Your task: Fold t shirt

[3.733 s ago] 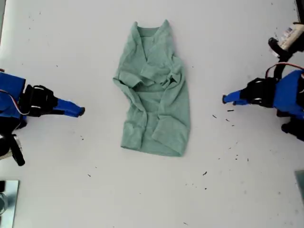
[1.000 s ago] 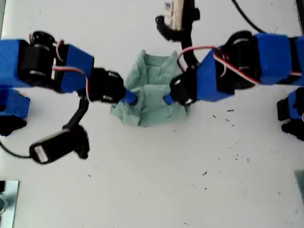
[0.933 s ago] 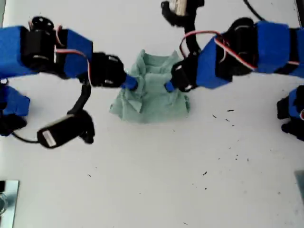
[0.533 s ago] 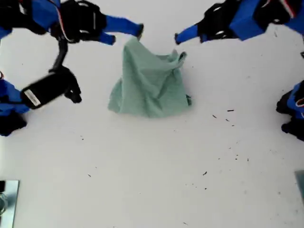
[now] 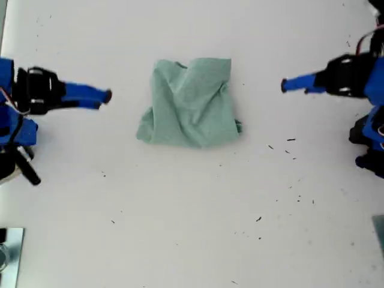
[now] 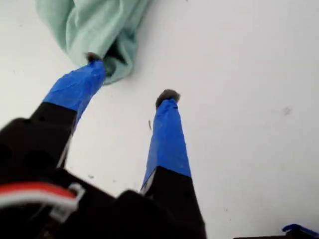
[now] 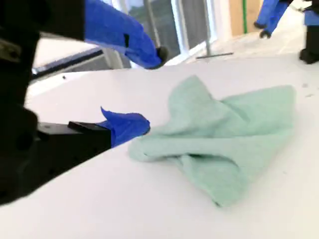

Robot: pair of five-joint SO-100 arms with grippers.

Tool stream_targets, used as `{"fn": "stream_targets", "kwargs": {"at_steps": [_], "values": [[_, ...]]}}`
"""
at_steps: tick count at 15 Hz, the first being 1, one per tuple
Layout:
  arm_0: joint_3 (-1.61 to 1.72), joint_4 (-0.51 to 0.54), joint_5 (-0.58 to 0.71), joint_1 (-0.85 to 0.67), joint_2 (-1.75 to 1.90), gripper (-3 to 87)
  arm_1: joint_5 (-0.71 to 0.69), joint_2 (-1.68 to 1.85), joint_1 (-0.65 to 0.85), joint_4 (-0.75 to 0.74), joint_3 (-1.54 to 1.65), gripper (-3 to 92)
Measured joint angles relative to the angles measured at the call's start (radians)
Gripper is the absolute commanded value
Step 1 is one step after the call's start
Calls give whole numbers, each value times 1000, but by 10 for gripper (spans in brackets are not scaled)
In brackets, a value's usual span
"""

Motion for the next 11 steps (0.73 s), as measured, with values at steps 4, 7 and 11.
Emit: {"fn": "stream_targets", "kwargs": {"at_steps": [4, 7, 11], "values": [[396, 75, -196, 202, 371, 151, 215, 318, -149, -52, 511, 169], [425, 78, 12, 202, 394, 148, -20, 339, -106, -63, 534, 145], [425, 78, 23, 199, 394, 147, -176, 341, -34, -63, 537, 134]]}}
